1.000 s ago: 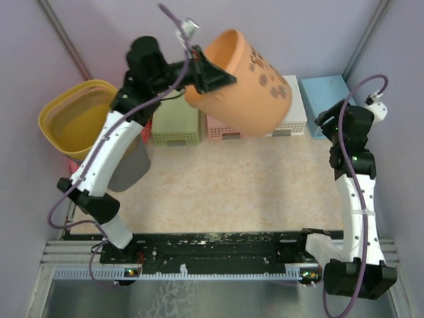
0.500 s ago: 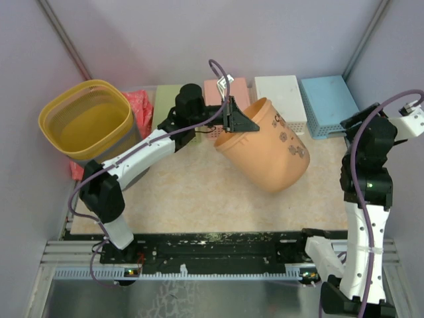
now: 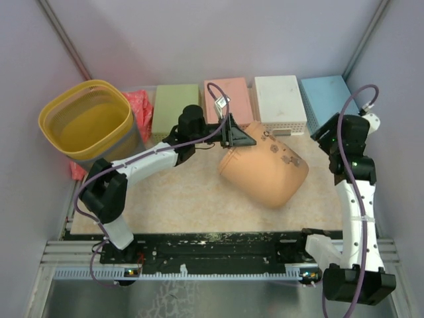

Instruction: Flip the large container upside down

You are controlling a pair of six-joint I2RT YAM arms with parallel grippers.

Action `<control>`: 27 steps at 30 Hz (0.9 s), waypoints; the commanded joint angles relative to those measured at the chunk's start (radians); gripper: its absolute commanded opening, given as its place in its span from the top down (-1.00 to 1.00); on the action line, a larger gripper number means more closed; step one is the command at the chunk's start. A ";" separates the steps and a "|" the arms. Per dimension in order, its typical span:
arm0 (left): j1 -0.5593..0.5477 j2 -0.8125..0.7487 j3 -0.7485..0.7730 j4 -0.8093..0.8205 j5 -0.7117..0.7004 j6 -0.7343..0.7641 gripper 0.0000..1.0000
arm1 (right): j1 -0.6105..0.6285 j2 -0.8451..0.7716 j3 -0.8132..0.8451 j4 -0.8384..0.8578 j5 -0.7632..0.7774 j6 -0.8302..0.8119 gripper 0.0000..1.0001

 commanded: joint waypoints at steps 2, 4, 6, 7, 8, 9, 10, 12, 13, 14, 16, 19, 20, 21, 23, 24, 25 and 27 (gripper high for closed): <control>-0.001 -0.042 0.019 -0.234 -0.064 0.235 -0.23 | -0.005 -0.017 -0.094 -0.117 -0.202 0.031 -0.30; -0.002 -0.039 0.053 -0.367 -0.108 0.342 -0.28 | -0.005 -0.039 -0.125 -0.142 -0.229 0.027 -0.32; -0.002 -0.034 0.091 -0.476 -0.148 0.439 -0.35 | -0.005 -0.062 -0.150 -0.165 -0.251 0.027 -0.33; -0.002 -0.029 0.113 -0.526 -0.164 0.481 -0.38 | -0.005 -0.070 -0.160 -0.176 -0.262 0.028 -0.34; -0.002 -0.023 0.135 -0.574 -0.179 0.519 -0.41 | -0.005 -0.075 -0.168 -0.187 -0.272 0.029 -0.35; -0.002 -0.017 0.157 -0.609 -0.187 0.554 -0.43 | -0.004 -0.080 -0.177 -0.191 -0.282 0.033 -0.35; -0.002 -0.011 0.180 -0.645 -0.193 0.582 -0.44 | -0.005 -0.083 -0.188 -0.193 -0.293 0.036 -0.35; -0.002 0.000 0.219 -0.702 -0.205 0.625 -0.45 | -0.005 -0.085 -0.208 -0.192 -0.319 0.038 -0.35; -0.002 0.004 0.238 -0.727 -0.213 0.645 -0.45 | -0.005 -0.084 -0.215 -0.194 -0.330 0.037 -0.34; -0.003 0.008 0.257 -0.750 -0.221 0.661 -0.46 | -0.004 -0.083 -0.222 -0.195 -0.338 0.037 -0.34; -0.004 0.012 0.296 -0.796 -0.247 0.689 -0.48 | 0.001 -0.075 -0.235 -0.195 -0.341 0.033 -0.34; -0.009 0.014 0.337 -0.863 -0.317 0.732 -0.49 | 0.004 -0.070 -0.245 -0.183 -0.343 0.036 -0.33; -0.013 0.016 0.352 -0.902 -0.343 0.746 -0.48 | 0.004 -0.071 -0.245 -0.179 -0.345 0.041 -0.33; -0.017 0.021 0.369 -0.941 -0.372 0.764 -0.47 | 0.004 -0.071 -0.244 -0.175 -0.348 0.044 -0.33; -0.027 0.034 0.414 -1.025 -0.429 0.781 -0.42 | 0.004 -0.068 -0.243 -0.168 -0.361 0.054 -0.33; -0.033 0.045 0.440 -1.080 -0.450 0.784 -0.39 | 0.004 -0.067 -0.243 -0.165 -0.367 0.056 -0.33; -0.037 0.058 0.470 -1.136 -0.472 0.785 -0.37 | 0.004 -0.064 -0.246 -0.165 -0.375 0.058 -0.33; -0.045 0.079 0.526 -1.259 -0.501 0.778 -0.36 | 0.004 -0.060 -0.255 -0.160 -0.391 0.061 -0.33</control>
